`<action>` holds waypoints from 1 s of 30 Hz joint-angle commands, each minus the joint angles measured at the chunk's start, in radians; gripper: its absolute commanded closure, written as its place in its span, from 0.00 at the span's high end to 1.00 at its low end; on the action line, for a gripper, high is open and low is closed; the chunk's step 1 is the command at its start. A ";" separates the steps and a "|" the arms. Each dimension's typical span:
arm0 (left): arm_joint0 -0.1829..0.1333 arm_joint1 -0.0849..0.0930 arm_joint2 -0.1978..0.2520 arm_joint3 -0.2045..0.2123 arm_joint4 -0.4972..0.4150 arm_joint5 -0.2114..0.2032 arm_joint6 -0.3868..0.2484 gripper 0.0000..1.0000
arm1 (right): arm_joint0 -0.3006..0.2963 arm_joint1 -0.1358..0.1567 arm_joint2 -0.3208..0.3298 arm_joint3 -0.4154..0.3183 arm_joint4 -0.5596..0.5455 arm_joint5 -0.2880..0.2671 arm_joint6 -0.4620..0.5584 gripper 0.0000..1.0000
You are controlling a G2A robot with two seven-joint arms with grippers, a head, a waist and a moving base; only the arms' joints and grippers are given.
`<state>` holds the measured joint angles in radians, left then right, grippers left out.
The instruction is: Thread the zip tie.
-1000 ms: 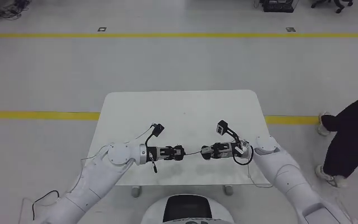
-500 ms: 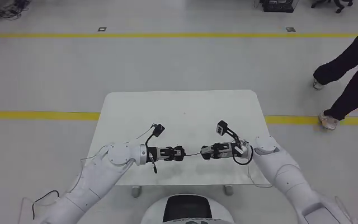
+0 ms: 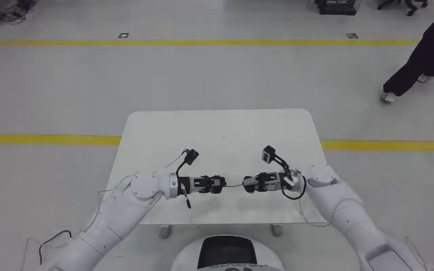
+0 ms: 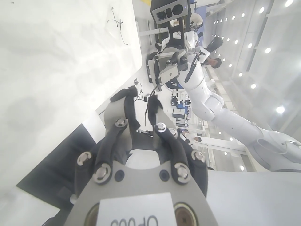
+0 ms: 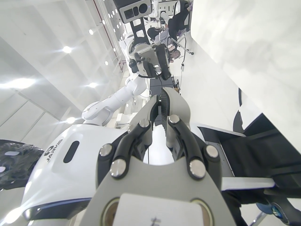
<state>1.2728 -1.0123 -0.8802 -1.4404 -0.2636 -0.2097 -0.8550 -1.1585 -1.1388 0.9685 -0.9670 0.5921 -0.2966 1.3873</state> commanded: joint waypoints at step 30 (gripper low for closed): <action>-0.072 -0.048 0.081 0.136 -0.210 0.043 0.030 1.00 | -0.021 -0.005 -0.009 0.004 0.058 -0.043 -0.035 0.00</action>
<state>1.2070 -1.0576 -0.8033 -1.3119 -0.4665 -0.1616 -0.8187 -1.1793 -1.1437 0.9597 -0.9633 0.6493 -0.3402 1.3512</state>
